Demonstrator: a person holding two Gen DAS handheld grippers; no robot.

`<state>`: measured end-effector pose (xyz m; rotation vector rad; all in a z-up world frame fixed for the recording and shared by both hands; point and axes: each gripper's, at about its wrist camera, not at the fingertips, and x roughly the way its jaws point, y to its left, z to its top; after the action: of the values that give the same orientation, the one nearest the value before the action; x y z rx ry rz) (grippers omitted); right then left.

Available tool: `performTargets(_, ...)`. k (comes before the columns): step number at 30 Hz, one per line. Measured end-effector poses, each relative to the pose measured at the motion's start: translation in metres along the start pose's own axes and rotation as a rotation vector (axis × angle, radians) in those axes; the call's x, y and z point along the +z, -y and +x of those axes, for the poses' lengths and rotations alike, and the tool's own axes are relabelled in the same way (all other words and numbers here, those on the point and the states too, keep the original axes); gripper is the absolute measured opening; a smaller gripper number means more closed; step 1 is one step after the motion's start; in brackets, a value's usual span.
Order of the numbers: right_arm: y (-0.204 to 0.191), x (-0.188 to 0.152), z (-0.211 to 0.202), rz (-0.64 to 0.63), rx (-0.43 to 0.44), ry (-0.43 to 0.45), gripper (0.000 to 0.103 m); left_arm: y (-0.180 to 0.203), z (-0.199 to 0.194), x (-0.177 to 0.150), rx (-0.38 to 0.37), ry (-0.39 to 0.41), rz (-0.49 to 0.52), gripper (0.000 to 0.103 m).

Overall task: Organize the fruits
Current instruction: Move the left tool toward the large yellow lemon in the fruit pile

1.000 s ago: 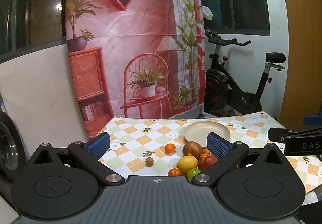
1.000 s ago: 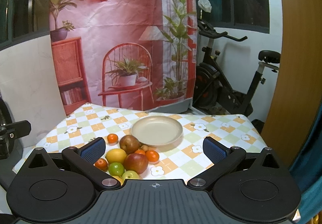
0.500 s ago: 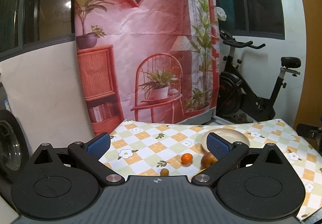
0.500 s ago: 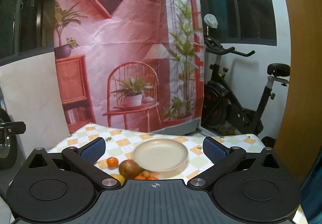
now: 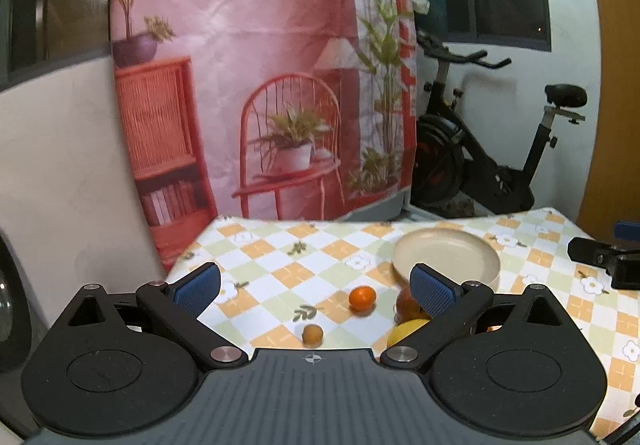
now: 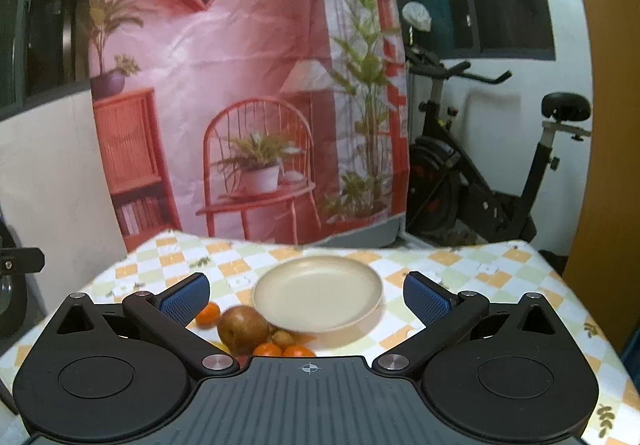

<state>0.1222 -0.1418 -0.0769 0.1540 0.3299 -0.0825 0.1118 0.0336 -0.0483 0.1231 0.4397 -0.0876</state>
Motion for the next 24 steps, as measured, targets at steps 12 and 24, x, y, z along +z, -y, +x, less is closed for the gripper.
performTargets(12, -0.014, -0.022, 0.04, -0.02, 0.032, -0.103, 0.103, -0.016, 0.05, -0.015, -0.033, -0.106, -0.073, 0.095)
performTargets(24, -0.029, -0.037, 0.041, -0.057, 0.088, -0.184, 0.1, -0.003, 0.063, -0.029, -0.084, -0.181, -0.075, 0.089)
